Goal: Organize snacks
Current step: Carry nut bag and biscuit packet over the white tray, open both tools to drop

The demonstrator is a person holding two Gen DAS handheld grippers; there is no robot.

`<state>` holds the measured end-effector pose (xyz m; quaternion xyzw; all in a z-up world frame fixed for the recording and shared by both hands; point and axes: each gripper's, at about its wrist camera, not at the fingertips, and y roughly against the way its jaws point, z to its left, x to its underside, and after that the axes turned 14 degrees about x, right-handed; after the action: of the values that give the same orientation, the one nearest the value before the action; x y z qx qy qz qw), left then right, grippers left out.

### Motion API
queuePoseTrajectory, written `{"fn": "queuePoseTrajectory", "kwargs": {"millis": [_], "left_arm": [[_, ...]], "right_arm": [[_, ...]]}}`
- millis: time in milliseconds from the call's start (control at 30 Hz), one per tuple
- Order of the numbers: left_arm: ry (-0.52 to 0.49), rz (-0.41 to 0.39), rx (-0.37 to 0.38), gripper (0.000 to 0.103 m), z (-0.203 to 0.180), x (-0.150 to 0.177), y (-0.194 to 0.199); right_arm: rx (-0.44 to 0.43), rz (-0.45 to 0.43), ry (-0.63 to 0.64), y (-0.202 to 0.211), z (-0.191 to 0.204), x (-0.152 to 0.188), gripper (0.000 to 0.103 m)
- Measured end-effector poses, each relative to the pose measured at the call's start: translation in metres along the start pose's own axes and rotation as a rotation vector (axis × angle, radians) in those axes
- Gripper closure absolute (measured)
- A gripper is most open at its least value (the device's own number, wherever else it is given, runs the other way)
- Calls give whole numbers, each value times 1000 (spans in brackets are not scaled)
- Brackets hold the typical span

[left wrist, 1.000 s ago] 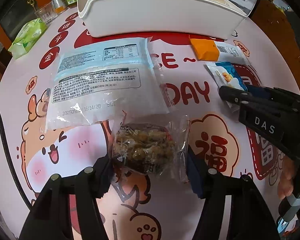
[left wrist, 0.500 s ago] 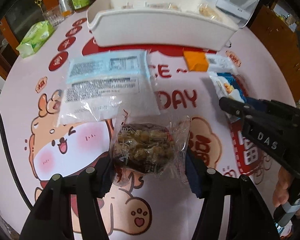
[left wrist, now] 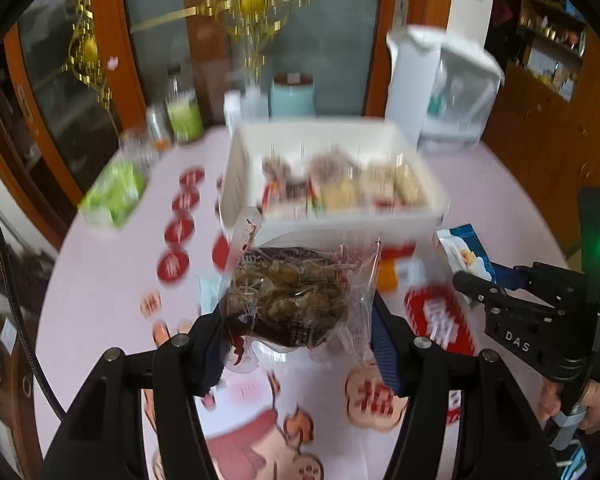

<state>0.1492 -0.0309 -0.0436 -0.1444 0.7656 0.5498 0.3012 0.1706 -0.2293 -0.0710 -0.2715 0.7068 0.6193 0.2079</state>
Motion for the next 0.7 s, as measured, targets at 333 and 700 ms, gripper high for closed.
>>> {"fn": "queuePoseTrajectory", "kwargs": {"millis": [333, 700], "left_arm": [[-99, -139, -70, 43, 3, -107, 23], [-146, -178, -82, 42, 5, -172, 1]], "right_arm": [[91, -249, 5, 62, -17, -123, 74], [83, -236, -65, 34, -12, -180, 74]]}}
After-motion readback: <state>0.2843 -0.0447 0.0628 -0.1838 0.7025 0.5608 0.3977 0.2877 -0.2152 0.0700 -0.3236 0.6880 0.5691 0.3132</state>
